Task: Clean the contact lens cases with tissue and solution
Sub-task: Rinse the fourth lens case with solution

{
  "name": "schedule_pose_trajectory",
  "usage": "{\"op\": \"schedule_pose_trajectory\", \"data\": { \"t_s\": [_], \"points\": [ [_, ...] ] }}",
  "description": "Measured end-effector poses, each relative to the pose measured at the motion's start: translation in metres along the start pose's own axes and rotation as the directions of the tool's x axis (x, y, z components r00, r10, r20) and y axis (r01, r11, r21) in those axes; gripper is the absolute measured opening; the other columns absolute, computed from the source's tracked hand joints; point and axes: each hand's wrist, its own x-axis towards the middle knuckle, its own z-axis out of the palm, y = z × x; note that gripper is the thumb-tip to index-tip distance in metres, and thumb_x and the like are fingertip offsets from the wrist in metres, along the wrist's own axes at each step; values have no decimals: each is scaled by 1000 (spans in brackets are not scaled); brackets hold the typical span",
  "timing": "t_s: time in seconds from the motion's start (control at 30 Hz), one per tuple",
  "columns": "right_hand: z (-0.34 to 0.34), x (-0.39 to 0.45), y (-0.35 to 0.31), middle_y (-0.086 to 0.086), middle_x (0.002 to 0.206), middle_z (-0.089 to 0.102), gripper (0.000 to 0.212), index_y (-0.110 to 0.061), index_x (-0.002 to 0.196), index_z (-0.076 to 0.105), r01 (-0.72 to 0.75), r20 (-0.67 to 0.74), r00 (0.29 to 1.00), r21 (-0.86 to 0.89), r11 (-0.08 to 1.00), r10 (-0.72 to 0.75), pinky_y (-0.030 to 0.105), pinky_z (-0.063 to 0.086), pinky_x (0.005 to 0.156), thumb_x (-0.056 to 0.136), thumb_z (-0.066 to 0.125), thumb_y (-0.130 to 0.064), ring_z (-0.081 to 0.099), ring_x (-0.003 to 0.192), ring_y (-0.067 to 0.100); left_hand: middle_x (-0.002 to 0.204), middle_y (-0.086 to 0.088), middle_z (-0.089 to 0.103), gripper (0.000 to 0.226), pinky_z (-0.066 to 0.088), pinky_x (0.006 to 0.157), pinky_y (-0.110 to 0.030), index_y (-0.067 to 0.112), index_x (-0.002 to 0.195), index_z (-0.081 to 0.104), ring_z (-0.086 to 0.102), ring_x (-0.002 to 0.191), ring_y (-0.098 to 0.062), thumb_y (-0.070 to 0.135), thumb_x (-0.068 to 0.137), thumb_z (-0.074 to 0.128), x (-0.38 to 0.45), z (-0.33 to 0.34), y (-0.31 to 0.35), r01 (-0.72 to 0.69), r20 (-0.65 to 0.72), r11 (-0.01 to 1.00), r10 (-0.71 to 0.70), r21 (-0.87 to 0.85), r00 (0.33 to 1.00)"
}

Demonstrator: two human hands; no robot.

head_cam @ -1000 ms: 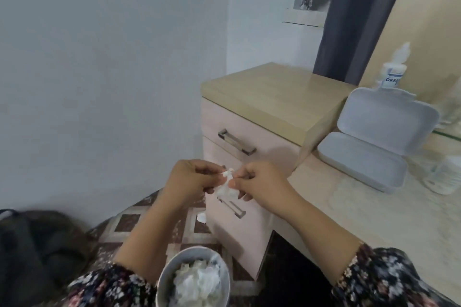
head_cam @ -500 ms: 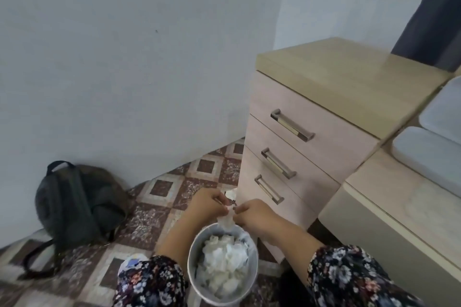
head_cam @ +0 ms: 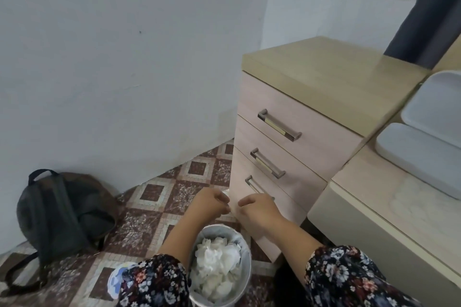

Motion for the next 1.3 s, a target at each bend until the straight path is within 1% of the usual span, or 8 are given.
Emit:
{"op": "schedule_pose_trajectory", "data": {
  "t_s": [0.2, 0.33, 0.5, 0.63, 0.77, 0.93, 1.1, 1.3],
  "points": [
    [-16, -14, -5, 9, 119, 65, 20, -23, 86, 66, 12, -38, 999, 185, 983, -5, 27, 42, 71, 86, 60, -4, 53, 91, 17, 87, 0, 68, 19, 49, 59, -18, 14, 100, 67, 62, 70, -9, 10, 83, 70, -8, 0, 40, -125, 1, 992, 125, 6, 992],
    [-38, -28, -14, 4, 91, 68, 24, -23, 75, 63, 58, -74, 997, 286, 957, -38, 22, 42, 62, 89, 56, -5, 58, 76, 13, 77, -1, 70, 5, 59, 75, -35, 14, 83, 69, 63, 68, -12, 17, 80, 73, -16, -1, 69, -227, -54, 972, 230, 56, 972],
    [-67, -50, -27, 10, 88, 71, 19, -16, 74, 59, 142, -124, 987, 346, 927, -105, 27, 44, 59, 85, 53, -2, 56, 68, 16, 65, -10, 70, 45, 55, 59, -22, -4, 73, 65, 58, 51, -14, 39, 76, 79, -36, -3, 116, -328, -75, 943, 332, 63, 940],
    [-96, -70, -35, 8, 80, 69, 17, -11, 84, 50, 204, -147, 977, 452, 869, -153, 32, 49, 58, 84, 44, 6, 61, 67, 20, 56, 0, 65, 22, 55, 56, -32, 5, 67, 64, 56, 48, -10, 20, 78, 75, -50, -2, 153, -410, -132, 910, 415, 67, 900],
    [-133, -91, -39, 4, 68, 66, 21, -13, 82, 46, 258, -191, 964, 487, 834, -187, 24, 51, 55, 87, 50, 6, 61, 59, 16, 49, 3, 60, 13, 45, 47, -20, 8, 68, 63, 53, 41, -4, 8, 79, 69, -61, 5, 190, -519, -115, 854, 518, 27, 847],
    [-183, -115, -20, 9, 77, 69, 14, -10, 89, 54, 350, -362, 912, 447, 823, -191, 27, 53, 62, 85, 63, 0, 63, 68, 19, 50, -3, 60, 15, 44, 51, -25, 11, 67, 63, 53, 46, -14, 3, 77, 70, -68, 33, 235, -610, -37, 786, 610, -103, 792],
    [-227, -133, 19, 10, 82, 73, 15, -3, 94, 64, 375, -521, 842, 373, 849, -143, 28, 56, 68, 85, 71, -13, 68, 72, 18, 52, 3, 59, 19, 42, 52, -22, 16, 67, 61, 54, 45, -7, 11, 80, 74, -73, 88, 270, -657, 33, 728, 674, -195, 738],
    [-272, -153, 73, 18, 83, 73, 5, -4, 87, 67, 389, -650, 757, 378, 840, -59, 39, 57, 79, 84, 69, -5, 68, 75, 26, 67, -12, 66, 22, 54, 64, -37, 21, 66, 59, 61, 59, -15, 12, 81, 72, -81, 161, 305, -685, 126, 687, 723, -243, 680]
  ]
}}
